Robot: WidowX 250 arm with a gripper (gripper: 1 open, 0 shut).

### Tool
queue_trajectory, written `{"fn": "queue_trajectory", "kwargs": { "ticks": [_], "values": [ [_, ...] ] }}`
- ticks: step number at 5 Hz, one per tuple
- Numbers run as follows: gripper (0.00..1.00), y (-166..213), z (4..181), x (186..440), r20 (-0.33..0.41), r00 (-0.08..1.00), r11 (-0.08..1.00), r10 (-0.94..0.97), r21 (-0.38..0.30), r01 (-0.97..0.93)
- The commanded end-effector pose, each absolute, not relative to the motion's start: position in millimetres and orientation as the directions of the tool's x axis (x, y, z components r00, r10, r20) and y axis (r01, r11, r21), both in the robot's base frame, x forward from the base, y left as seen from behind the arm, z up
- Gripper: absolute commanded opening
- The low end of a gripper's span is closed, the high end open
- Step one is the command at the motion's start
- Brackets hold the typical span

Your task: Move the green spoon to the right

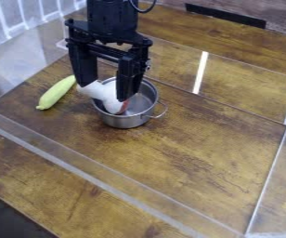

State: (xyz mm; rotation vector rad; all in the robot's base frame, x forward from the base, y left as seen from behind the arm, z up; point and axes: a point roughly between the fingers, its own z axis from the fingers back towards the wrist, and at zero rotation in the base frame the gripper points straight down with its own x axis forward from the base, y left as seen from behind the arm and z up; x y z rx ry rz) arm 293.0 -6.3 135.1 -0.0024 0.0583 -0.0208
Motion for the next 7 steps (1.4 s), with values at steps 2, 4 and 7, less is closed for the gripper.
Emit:
{"fn": "queue_trajectory", "kwargs": {
  "ticks": [2, 4, 7],
  "values": [
    [1.00, -2.6, 114.4, 287.7, -0.102, 0.994, 0.999, 0.042, 0.000, -0.042],
    [1.00, 47.3, 104.3, 293.0, -0.053, 0.997, 0.999, 0.053, 0.010, -0.053],
    [1.00, 122.6, 68.4, 307.4, 0.064, 0.993, 0.995, -0.095, 0.027, 0.093]
  ]
}}
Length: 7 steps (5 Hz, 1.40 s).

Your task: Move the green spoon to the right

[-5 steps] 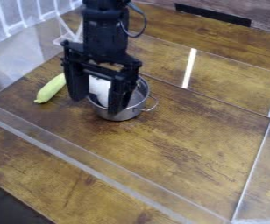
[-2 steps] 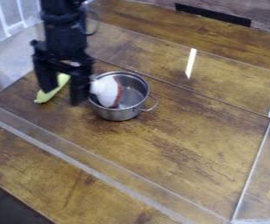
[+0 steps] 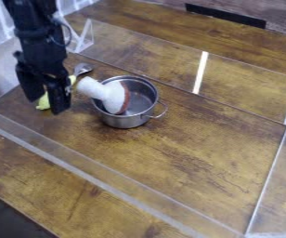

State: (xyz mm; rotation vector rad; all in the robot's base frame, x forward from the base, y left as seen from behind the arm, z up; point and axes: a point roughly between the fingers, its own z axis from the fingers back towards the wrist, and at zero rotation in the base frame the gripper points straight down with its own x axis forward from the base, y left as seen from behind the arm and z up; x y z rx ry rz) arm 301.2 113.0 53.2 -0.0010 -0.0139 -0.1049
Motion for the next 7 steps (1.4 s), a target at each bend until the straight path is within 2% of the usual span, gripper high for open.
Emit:
{"fn": "queue_trajectory", "kwargs": {
  "ticks": [1, 3, 4, 5, 6, 7],
  "values": [
    [1.00, 127.1, 57.0, 324.8, 0.095, 0.993, 0.998, -0.064, 0.032, 0.061],
    [1.00, 118.0, 46.1, 358.1, 0.130, 0.992, 1.000, -0.004, 0.022, 0.002],
    [0.00, 126.0, 43.4, 358.1, 0.134, 0.990, 0.999, 0.040, 0.016, -0.042],
    [0.00, 133.9, 42.6, 355.1, 0.134, 0.987, 0.996, 0.084, 0.011, -0.086],
    [0.00, 141.5, 49.9, 362.4, 0.136, 0.988, 0.998, 0.067, -0.005, -0.067],
    [1.00, 146.7, 53.9, 367.2, 0.136, 0.990, 0.999, 0.049, -0.022, -0.046]
  ]
}}
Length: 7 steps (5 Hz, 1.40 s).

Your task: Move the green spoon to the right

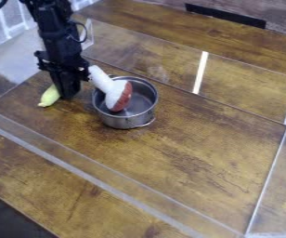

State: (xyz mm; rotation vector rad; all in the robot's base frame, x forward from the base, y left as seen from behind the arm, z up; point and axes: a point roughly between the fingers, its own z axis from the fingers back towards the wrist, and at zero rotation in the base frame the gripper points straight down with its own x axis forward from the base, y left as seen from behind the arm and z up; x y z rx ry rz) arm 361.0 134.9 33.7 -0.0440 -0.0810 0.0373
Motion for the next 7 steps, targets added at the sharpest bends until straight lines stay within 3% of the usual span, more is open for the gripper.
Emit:
{"fn": "queue_trajectory", "kwargs": {
  "ticks": [1, 2, 3, 4, 5, 6, 7],
  "values": [
    [1.00, 146.3, 52.8, 361.3, 0.133, 0.990, 0.999, 0.040, -0.037, -0.036],
    [1.00, 146.7, 53.7, 354.3, 0.130, 0.991, 0.999, 0.033, -0.041, -0.028],
    [0.00, 143.7, 53.7, 350.7, 0.124, 0.992, 0.999, 0.021, -0.041, -0.016],
    [0.00, 151.1, 55.2, 344.6, 0.122, 0.993, 0.999, 0.011, -0.049, -0.005],
    [1.00, 155.4, 58.2, 341.1, 0.114, 0.993, 0.998, -0.004, -0.066, 0.011],
    [1.00, 147.6, 61.0, 342.7, 0.108, 0.994, 0.997, 0.018, -0.081, -0.009],
    [0.00, 146.0, 61.6, 339.3, 0.107, 0.994, 0.997, 0.029, -0.080, -0.021]
  ]
}}
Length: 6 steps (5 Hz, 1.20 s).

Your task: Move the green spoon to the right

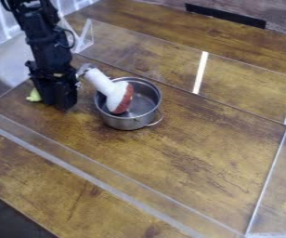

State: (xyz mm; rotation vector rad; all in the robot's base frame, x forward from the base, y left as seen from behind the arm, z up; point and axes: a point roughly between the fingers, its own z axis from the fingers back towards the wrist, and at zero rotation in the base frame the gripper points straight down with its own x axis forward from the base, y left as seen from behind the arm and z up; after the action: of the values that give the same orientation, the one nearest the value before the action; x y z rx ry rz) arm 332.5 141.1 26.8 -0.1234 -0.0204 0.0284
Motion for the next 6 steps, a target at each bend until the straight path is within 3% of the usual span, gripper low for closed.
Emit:
{"fn": "queue_trajectory", "kwargs": {
  "ticks": [1, 3, 4, 6],
  "values": [
    [0.00, 139.5, 77.4, 334.2, 0.120, 0.991, 0.997, 0.051, -0.065, -0.044],
    [0.00, 122.1, 123.2, 334.0, 0.165, 0.980, 0.994, 0.110, -0.045, -0.104],
    [0.00, 115.4, 133.0, 332.5, 0.175, 0.978, 0.993, 0.115, -0.054, -0.108],
    [0.00, 90.9, 131.8, 330.4, 0.156, 0.980, 0.991, 0.125, -0.058, -0.117]
  ]
}}
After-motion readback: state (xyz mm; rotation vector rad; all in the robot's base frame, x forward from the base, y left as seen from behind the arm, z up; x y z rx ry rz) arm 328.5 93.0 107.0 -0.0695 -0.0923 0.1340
